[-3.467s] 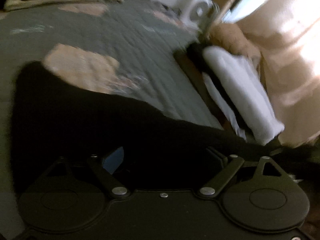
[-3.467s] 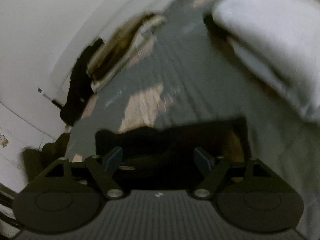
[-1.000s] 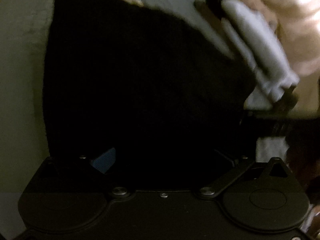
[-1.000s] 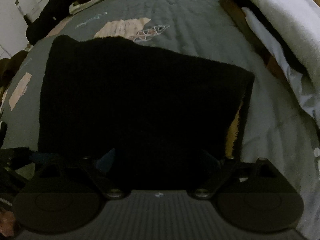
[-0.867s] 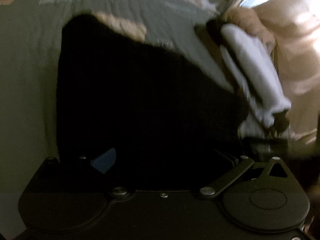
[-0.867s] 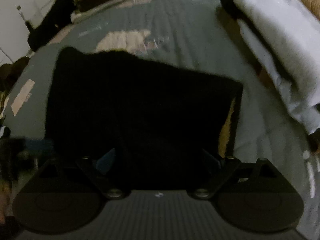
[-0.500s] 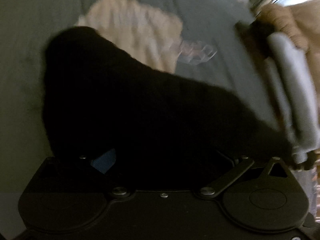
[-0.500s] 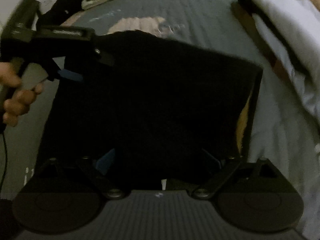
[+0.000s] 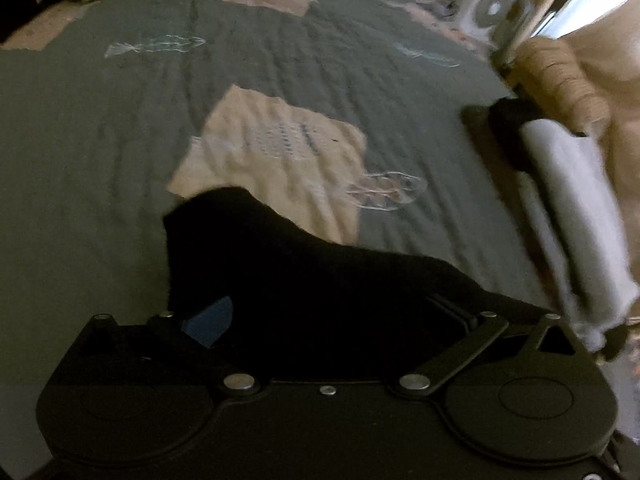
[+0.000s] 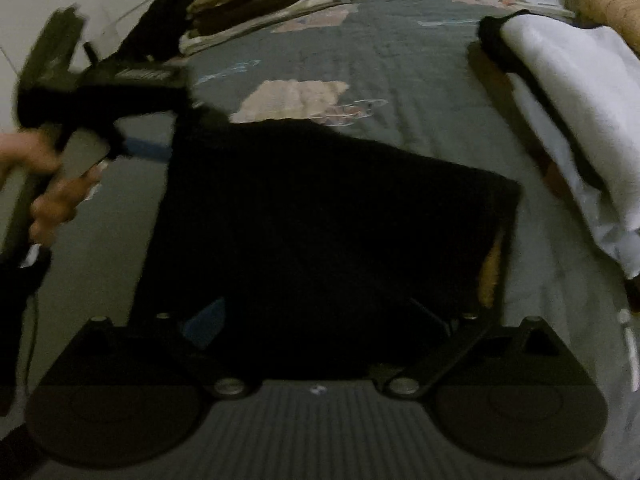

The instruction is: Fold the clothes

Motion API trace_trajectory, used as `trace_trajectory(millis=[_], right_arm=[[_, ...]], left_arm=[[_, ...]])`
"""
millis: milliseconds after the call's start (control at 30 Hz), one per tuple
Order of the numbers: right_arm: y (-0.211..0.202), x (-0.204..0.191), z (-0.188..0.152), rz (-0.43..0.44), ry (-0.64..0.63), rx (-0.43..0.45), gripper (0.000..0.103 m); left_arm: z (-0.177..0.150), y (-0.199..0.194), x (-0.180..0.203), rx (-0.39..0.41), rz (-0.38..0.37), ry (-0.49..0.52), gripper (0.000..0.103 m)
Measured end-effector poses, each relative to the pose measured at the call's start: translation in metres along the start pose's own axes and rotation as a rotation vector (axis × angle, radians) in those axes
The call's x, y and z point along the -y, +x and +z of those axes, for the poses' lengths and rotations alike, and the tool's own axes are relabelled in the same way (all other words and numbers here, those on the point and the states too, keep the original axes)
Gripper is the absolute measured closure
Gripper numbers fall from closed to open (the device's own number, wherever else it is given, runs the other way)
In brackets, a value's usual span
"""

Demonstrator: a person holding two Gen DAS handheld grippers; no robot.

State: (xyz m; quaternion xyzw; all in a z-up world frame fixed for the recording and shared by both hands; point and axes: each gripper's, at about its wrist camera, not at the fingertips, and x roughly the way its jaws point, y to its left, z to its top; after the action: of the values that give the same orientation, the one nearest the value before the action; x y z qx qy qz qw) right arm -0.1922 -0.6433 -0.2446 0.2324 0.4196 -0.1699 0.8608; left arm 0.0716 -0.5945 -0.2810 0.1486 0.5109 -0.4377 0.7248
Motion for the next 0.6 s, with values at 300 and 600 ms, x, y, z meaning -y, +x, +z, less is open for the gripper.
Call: trace_trajectory(millis=[300, 600], right_arm=[[0.046, -0.012, -0.018, -0.067, -0.073, -0.116, 0.0], [0.033, -0.017, -0.017, -0.088, -0.108, -0.087, 0.0]], left_arm=[[-0.001, 0.085, -0.008, -0.12, 0.103, -0.011, 0.0], [-0.006, 0.039, -0.004, -0.066, 0.064, 0.025, 0.0]])
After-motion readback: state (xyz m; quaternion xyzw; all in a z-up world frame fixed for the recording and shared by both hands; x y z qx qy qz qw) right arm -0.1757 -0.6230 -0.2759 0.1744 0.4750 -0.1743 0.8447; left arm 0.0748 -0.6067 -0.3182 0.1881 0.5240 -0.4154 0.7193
